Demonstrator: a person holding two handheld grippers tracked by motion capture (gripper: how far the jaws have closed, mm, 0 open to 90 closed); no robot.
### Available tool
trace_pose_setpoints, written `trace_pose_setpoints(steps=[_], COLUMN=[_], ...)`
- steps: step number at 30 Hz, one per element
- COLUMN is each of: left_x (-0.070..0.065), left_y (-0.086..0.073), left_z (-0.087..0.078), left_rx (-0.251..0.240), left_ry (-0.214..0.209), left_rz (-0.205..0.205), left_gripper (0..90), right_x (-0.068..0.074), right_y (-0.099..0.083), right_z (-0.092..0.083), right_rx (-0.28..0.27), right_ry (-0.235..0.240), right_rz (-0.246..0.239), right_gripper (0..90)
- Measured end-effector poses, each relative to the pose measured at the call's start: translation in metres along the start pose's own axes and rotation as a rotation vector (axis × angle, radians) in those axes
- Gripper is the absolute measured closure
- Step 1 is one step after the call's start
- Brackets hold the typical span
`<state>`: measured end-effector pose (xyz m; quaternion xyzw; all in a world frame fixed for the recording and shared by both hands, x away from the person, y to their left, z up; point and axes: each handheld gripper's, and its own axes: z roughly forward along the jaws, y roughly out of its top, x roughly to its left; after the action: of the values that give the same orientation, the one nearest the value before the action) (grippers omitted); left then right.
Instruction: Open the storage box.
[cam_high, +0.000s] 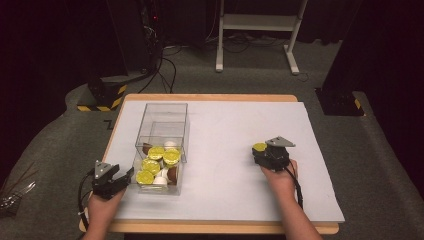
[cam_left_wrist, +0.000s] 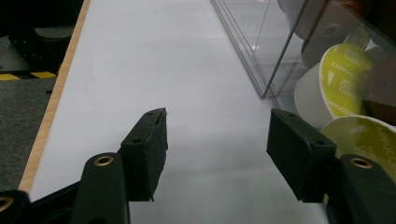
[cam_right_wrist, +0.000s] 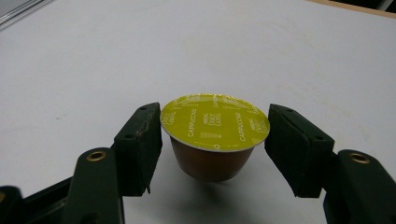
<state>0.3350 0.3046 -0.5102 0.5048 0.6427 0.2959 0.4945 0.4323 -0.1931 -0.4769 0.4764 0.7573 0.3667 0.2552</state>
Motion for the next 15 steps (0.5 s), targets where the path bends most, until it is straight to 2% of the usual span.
trace_pose_setpoints(steps=[15], left_x=[0.000], left_y=[0.000], left_z=[-0.001], left_rx=[0.003], left_ry=[-0.008], left_rz=[-0.001], left_gripper=[38.6], right_x=[0.011], right_y=[-0.004], right_z=[0.003], right_rx=[0.022], right_ry=[0.005], right_rz=[-0.016], right_gripper=[37.1])
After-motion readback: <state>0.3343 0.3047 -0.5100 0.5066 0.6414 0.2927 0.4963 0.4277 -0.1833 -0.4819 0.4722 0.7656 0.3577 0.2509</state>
